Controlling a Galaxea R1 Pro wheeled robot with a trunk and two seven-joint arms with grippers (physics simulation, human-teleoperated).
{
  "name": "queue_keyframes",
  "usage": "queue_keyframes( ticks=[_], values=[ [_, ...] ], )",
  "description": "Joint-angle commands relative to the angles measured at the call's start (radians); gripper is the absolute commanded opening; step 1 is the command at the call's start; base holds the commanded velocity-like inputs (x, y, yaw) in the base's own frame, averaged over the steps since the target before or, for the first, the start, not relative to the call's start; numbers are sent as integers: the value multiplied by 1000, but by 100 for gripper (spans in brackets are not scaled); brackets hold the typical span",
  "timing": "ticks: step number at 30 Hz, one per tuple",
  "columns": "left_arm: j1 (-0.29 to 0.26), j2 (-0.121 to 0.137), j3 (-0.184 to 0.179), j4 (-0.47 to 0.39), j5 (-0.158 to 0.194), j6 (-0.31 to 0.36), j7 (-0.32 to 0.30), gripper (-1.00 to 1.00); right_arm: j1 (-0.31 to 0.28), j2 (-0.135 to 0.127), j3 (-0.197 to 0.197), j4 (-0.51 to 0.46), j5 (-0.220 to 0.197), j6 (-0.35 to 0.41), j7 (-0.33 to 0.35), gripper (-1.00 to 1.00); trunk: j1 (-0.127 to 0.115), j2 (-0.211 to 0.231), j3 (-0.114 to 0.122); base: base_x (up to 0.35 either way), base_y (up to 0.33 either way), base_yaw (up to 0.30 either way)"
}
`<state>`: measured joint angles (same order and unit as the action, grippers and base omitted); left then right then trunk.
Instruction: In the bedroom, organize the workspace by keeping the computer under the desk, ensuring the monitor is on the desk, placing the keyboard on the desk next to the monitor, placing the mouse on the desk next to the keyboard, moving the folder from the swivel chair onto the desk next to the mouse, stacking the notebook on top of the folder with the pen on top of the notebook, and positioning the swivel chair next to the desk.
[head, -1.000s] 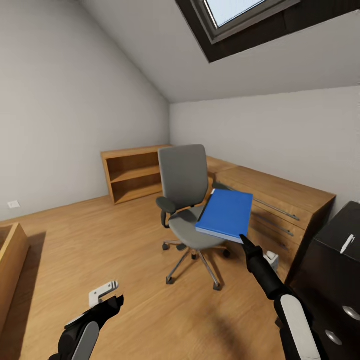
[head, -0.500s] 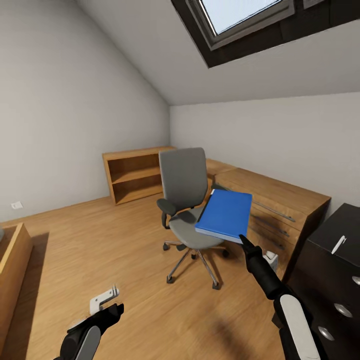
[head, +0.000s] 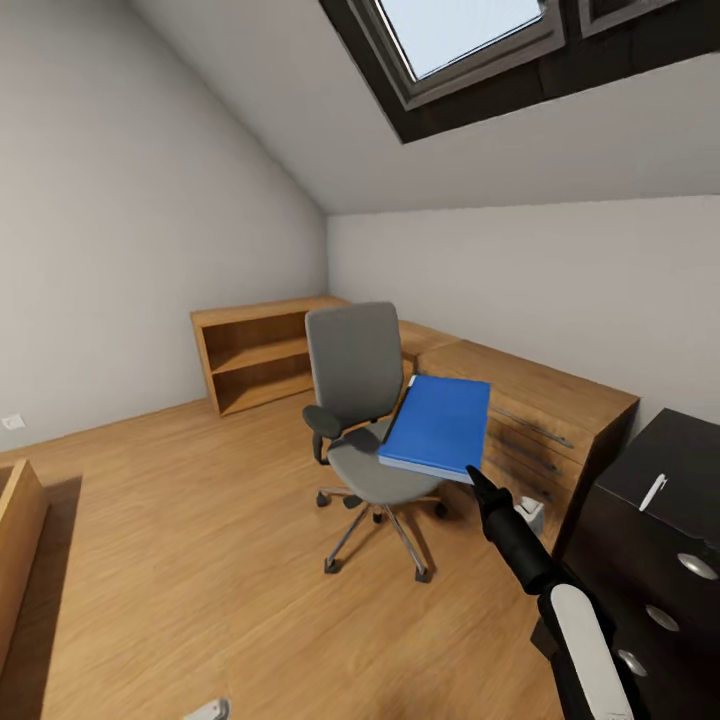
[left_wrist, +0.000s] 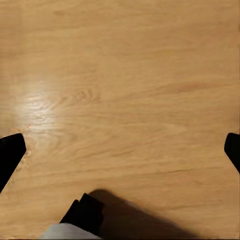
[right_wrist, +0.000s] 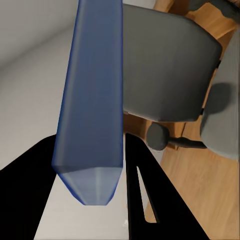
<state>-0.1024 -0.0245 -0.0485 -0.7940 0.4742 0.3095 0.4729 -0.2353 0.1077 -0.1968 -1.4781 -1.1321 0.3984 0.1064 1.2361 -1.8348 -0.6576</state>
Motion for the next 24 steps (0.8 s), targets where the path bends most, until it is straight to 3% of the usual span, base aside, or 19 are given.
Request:
queue_keyframes(
  ticks=[1,3,7,14,24],
  values=[
    [0,1,-15,101,-27,-87,6,100,-1,1,0,-1,-1,8,2,-100,-4,7,2,0,0,-259],
    [0,1,-20,151,-60,-141,1,100,-1,0,1,-4,11,9,3,-100,-12,21,9,0,0,-254],
    [0,2,-23,193,-82,-174,-23,100,-1,0,2,-5,22,10,3,-100,-27,49,21,0,0,-245],
    [0,1,-24,240,-89,-193,-72,100,-1,-1,40,-6,27,8,1,-100,-54,98,43,0,0,-241],
    [0,-1,-24,307,-90,-240,-82,100,6,-6,43,-25,25,8,3,-100,-92,168,71,0,0,-213]
  ],
)
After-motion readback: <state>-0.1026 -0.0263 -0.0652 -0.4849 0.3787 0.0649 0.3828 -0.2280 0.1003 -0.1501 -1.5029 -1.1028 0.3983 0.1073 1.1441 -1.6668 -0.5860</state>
